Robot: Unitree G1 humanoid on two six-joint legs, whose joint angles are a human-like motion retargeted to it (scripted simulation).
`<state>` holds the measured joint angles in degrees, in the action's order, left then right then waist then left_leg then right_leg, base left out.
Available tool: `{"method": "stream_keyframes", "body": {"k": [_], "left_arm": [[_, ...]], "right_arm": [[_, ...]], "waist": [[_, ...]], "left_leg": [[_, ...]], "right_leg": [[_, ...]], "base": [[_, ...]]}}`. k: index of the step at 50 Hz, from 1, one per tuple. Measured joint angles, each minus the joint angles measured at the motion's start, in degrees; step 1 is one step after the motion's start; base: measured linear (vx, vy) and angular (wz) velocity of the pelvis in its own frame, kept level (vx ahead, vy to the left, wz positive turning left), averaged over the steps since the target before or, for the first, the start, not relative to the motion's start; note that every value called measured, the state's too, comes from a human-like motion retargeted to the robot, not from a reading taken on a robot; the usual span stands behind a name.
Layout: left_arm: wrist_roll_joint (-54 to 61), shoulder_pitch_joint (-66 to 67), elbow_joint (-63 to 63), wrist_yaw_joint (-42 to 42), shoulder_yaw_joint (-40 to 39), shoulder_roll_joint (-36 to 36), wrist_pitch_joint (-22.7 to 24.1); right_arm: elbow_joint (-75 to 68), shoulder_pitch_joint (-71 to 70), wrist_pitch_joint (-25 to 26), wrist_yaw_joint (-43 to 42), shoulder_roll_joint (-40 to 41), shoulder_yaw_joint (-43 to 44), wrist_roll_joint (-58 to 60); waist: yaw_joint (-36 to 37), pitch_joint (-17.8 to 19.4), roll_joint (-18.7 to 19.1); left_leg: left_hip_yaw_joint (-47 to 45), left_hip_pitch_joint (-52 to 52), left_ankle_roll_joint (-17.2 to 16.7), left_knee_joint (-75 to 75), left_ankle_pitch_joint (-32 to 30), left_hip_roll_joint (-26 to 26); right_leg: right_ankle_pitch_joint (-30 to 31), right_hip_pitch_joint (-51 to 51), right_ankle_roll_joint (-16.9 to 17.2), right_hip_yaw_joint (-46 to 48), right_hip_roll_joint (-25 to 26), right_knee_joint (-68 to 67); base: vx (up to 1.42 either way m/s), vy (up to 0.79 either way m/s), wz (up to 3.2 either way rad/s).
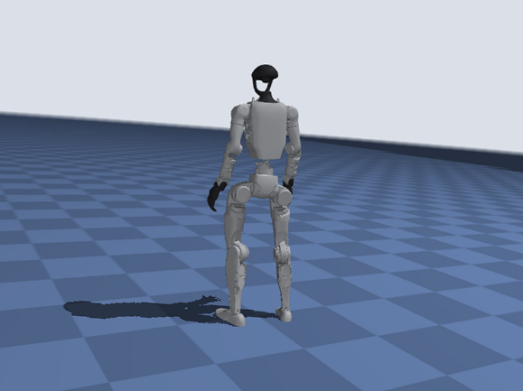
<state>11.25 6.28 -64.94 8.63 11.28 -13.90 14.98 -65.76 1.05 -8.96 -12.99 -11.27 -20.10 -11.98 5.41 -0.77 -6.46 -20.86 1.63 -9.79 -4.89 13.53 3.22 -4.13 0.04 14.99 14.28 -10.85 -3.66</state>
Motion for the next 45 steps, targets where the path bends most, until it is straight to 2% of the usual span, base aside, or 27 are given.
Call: {"method": "stream_keyframes", "body": {"k": [7, 30, 45], "left_arm": [[-0.4, -1.8, 0.6, 0.4, 1.7, -0.7, -0.3], [-1.9, -2.1, -0.4, 1.2, 2.8, -0.2, -0.4], [-2.6, -1.8, -1.2, -1.2, 2.0, -0.6, -1.2]], "right_arm": [[-0.1, -1.0, 0.9, 0.2, -0.3, 0.5, 0.0], [-1.6, 0.2, 1.3, -0.4, -1.5, 1.0, 1.7], [-3.0, 0.5, 2.8, 5.0, -4.1, 3.1, 2.5]], "waist": [[0.5, 0.4, 0.4], [-0.9, 0.2, 0.7], [-0.9, 0.4, 0.8]], "left_leg": [[-0.5, 2.6, 0.3, 5.0, -2.1, -0.8], [-1.1, 2.9, 0.3, 5.0, -2.0, -0.7], [-0.9, 3.0, 0.3, 5.1, -2.0, -0.8]], "right_leg": [[0.2, -0.4, -0.2, -1.3, 0.3, -0.1], [0.3, -0.4, -0.1, -1.8, 0.4, -0.1], [0.3, -0.2, -0.2, -1.7, 0.3, -0.1]], "base": [[0.0, -0.01, -0.12], [0.0, 0.0, 0.0], [0.0, 0.0, 0.0]]}}
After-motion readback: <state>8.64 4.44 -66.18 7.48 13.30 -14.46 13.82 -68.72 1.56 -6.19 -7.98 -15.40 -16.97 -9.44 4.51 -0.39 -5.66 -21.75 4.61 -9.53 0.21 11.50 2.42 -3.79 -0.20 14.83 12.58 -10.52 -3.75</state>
